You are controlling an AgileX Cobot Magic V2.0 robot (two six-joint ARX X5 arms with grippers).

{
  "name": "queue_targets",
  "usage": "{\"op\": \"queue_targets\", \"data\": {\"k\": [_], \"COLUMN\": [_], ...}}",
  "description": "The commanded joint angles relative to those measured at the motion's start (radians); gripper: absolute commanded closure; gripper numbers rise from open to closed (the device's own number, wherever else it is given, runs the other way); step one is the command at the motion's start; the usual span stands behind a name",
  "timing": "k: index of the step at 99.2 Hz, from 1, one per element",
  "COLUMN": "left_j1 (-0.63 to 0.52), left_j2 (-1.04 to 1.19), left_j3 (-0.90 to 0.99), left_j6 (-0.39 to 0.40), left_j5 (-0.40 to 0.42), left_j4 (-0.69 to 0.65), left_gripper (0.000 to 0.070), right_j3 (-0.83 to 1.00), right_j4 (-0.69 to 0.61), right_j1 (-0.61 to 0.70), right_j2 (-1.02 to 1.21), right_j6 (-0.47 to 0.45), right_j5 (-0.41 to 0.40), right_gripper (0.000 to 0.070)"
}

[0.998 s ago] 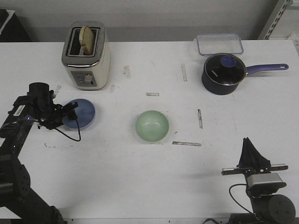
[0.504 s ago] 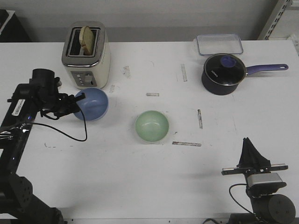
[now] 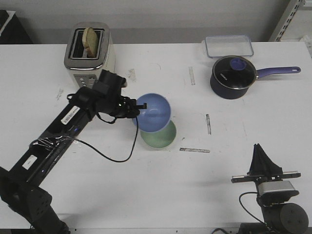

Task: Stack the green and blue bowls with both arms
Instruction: 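Lift the blue bowl and lower it into the green bowl, then release the blue bowl and retract the left gripper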

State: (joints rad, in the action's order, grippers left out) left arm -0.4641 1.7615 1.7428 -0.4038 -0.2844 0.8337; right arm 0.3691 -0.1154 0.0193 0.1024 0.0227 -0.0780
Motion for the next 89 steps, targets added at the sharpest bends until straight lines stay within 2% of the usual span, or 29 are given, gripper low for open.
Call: {"op": "queue_targets", "data": {"k": [1,17,41,54,68,82,89], "left_j1": [-0.031,-0.097,-0.113,-0.116,-0.116,-0.116,-0.116], "left_j2": [0.029,0.084,0.154,0.154,0.148,0.125,0.1], "left_j3": [0.02,0.019,0.019,0.019,0.019,0.019,0.019], "left_j6": [-0.021,-0.021,-0.029,-0.032,-0.032,-0.032,-0.032], "left_j5": [-0.001,0.0,0.008,0.036,0.045,0.045,0.045], "left_j4": [-0.005,-0.003,-0.005,-0.003,0.012,0.011,0.01], "left_gripper": [0.0699,0.0698,0.068,0.0563,0.0552,0.0404,0.0373], "right_j3": [0.005,0.005,0.005,0.005,0.005,0.005,0.005], "right_j4": [0.01,0.01,0.01,0.01,0.01,0.01,0.01], "right_j1": [0.001,0.001,0.001,0.001,0.001,0.001,0.001], "right_j2": [-0.004,-0.004,-0.004,-0.004,-0.004,-0.004,-0.004], "right_j6": [0.005,0.005,0.005,0.005,0.005,0.005,0.005], "right_j5": [0.0,0.0,0.0,0.0,0.0,0.0,0.0], "right_gripper": [0.0694,0.0694,0.0694,0.0694,0.0694,0.0694,0.0694]}}
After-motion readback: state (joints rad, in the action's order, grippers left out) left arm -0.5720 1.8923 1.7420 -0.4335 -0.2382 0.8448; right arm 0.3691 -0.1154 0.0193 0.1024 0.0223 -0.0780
